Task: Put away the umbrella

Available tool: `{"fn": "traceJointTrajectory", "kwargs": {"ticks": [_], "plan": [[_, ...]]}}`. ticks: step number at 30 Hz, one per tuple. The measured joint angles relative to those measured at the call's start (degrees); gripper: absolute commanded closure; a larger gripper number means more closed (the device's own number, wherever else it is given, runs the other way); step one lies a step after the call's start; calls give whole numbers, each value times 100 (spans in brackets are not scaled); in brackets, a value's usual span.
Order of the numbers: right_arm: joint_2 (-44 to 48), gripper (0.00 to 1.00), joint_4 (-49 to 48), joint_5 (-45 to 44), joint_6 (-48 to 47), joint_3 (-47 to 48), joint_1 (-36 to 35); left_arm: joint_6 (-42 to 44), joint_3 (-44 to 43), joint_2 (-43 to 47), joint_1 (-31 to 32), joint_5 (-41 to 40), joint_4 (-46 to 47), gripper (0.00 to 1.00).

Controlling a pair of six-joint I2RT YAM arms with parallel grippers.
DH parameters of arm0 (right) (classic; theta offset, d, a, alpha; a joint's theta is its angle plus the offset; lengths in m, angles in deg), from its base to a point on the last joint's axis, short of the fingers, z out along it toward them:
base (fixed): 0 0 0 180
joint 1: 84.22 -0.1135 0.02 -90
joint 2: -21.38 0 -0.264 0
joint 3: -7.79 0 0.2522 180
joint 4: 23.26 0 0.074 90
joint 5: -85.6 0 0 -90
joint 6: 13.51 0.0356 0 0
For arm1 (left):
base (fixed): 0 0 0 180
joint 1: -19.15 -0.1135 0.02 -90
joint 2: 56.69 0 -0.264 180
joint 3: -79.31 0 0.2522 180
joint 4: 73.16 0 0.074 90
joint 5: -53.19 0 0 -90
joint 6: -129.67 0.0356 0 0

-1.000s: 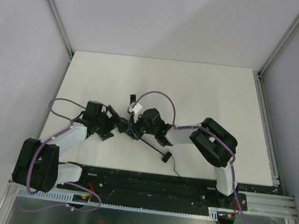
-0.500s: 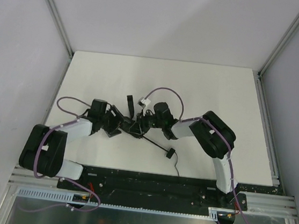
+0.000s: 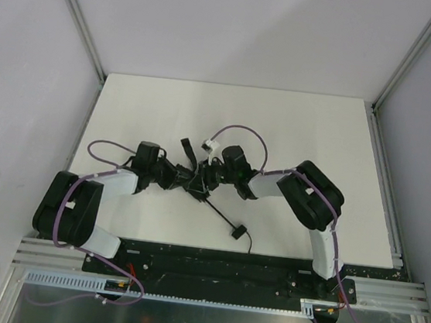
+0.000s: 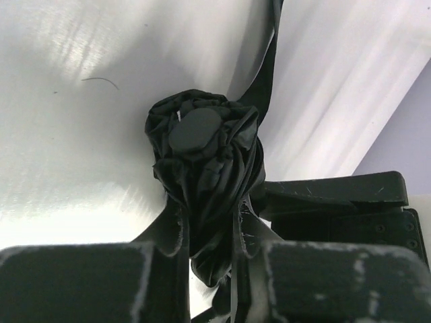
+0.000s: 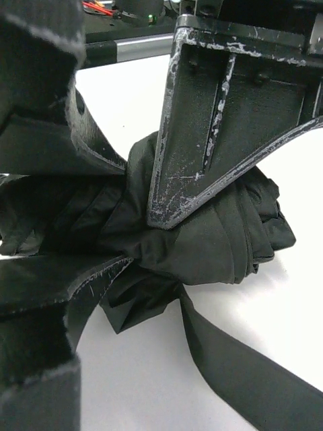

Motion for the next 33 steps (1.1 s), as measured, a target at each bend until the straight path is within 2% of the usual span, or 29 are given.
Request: {"fn": "traceJointTrajectory", "kwargs": {"ticks": [3,5,10,15,17,18,21,22,23,25,27,30,33], "plan": [[243,31,603,-315,-81,50,-68,-15,48,-2,48,57,111,100],[448,25,1152,-568,-247,76,-136,4,70,0,59,83,155,100],[896,21,2448,-1709,-876,216,-560,44,35,31,61,146,162,100],[984,22,3136,-3375,-1397,411,-1294,42,24,83,61,122,57,100],[962,28,3329,-4087,-1596,520,-1593,44,24,129,61,83,-37,100],[916,35,3423,-4474,-1690,612,-1729,46,24,160,57,72,-85,100],[603,73,3620,-5545,-1932,953,-2026,55,24,205,57,28,-190,100],[527,83,3681,-5746,-1982,1032,-2068,55,26,225,57,13,-216,100],[450,91,3711,-6022,-2024,1102,-2114,63,26,245,57,-17,-240,100],[361,98,3742,-6330,-2116,1198,-2162,85,35,278,57,-90,-289,99],[350,99,3748,-6411,-2157,1226,-2181,103,33,280,57,-136,-299,84],[376,100,3617,-6218,-2144,1158,-2096,223,24,286,57,-170,-337,51],[544,100,3300,-5440,-2026,929,-1779,339,13,269,57,-289,-470,32]]}}
